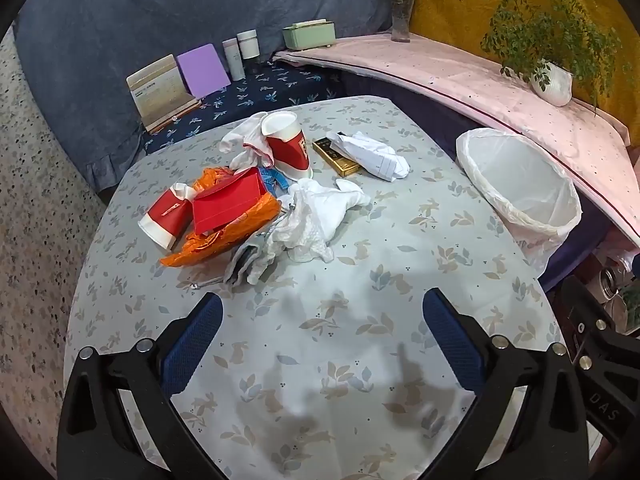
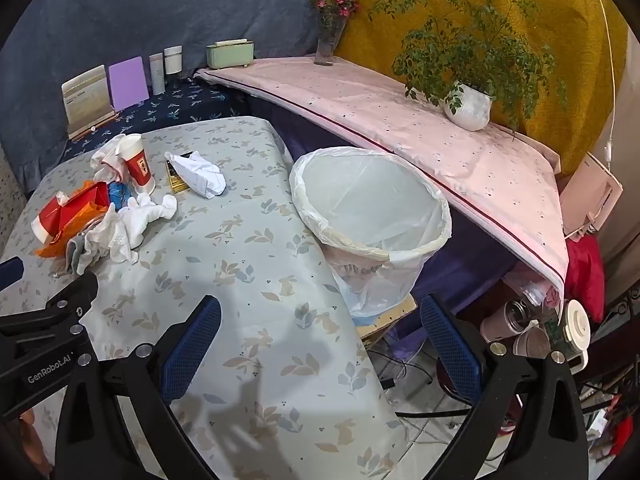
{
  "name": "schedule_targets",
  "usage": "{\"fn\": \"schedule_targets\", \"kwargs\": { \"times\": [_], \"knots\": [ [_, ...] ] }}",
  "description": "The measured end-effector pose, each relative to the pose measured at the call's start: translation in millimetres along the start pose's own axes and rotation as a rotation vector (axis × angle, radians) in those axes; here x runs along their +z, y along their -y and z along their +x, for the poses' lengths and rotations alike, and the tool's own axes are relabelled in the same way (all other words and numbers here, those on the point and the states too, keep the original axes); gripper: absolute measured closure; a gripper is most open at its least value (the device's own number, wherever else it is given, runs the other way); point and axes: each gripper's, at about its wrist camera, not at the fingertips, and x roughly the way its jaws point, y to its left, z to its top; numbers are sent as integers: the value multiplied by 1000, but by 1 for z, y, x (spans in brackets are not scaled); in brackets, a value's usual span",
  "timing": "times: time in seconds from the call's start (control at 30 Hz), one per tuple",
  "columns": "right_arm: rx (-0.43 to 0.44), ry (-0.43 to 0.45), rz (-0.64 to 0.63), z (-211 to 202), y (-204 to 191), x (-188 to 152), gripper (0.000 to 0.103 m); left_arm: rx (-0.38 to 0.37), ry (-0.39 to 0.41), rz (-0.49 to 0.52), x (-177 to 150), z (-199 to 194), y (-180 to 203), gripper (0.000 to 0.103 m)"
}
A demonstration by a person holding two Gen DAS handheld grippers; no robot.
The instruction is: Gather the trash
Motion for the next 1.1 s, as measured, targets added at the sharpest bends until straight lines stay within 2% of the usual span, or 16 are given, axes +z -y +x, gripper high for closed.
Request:
{"fn": "schedule_targets", "kwargs": {
  "times": [0.27, 1.1],
  "knots": [
    [-6, 5, 4, -6, 4, 0, 7, 2, -9, -3, 6, -1, 6, 8],
    [-19, 23, -5, -10, -1, 3, 7, -21, 9, -8, -5, -11, -2, 8]
  ]
}}
